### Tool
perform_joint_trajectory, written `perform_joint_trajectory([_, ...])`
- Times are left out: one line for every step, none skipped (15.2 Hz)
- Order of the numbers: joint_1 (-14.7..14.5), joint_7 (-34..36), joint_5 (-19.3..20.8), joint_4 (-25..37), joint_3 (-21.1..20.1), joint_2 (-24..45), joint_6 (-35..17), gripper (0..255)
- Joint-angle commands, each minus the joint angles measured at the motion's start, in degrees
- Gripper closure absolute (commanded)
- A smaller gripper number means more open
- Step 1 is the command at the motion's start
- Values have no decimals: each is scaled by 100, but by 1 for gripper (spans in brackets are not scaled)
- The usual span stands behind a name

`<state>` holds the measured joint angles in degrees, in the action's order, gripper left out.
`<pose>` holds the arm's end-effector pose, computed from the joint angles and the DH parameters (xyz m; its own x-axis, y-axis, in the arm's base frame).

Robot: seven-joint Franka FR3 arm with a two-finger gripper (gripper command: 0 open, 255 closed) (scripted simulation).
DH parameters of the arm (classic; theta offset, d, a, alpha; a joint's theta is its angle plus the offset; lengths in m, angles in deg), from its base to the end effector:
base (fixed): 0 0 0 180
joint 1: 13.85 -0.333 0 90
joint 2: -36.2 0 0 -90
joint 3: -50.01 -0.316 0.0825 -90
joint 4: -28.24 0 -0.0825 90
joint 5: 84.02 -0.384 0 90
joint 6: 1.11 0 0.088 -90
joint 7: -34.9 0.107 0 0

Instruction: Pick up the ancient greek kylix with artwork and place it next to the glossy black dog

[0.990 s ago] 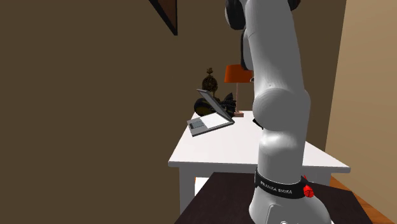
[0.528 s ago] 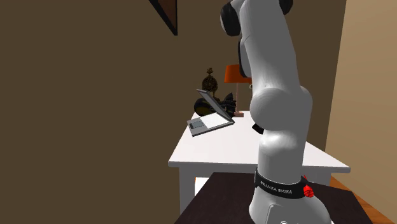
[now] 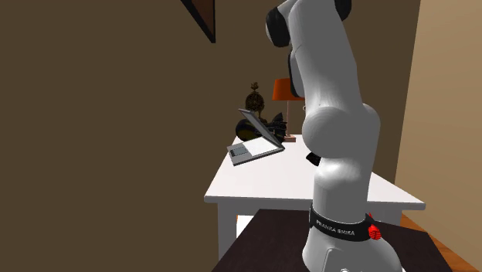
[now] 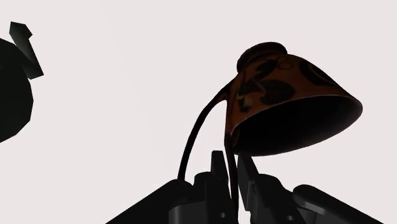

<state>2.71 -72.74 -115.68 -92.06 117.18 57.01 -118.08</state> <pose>0.1035 -0.5396 0.3317 0.9828 0.1036 0.1529 0.1230 -0.9847 -0.1232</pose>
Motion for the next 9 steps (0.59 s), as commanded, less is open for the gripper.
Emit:
perform_joint_trajectory([2,-1,-2,1,-1,1,-1,255])
perform_joint_trajectory([2,-1,-2,1,-1,1,-1,0])
perform_joint_trajectory([2,-1,-2,1,-1,1,-1,0])
perform_joint_trajectory([2,-1,-2,1,-1,1,-1,0])
perform_joint_trajectory([2,-1,-2,1,-1,1,-1,0])
perform_joint_trajectory([2,-1,-2,1,-1,1,-1,0])
perform_joint_trajectory([2,-1,-2,1,-1,1,-1,0])
perform_joint_trajectory([-75,88,143,91,123,-108,133,0])
perform_joint_trajectory([-148,174,280,189,240,-212,270,0])
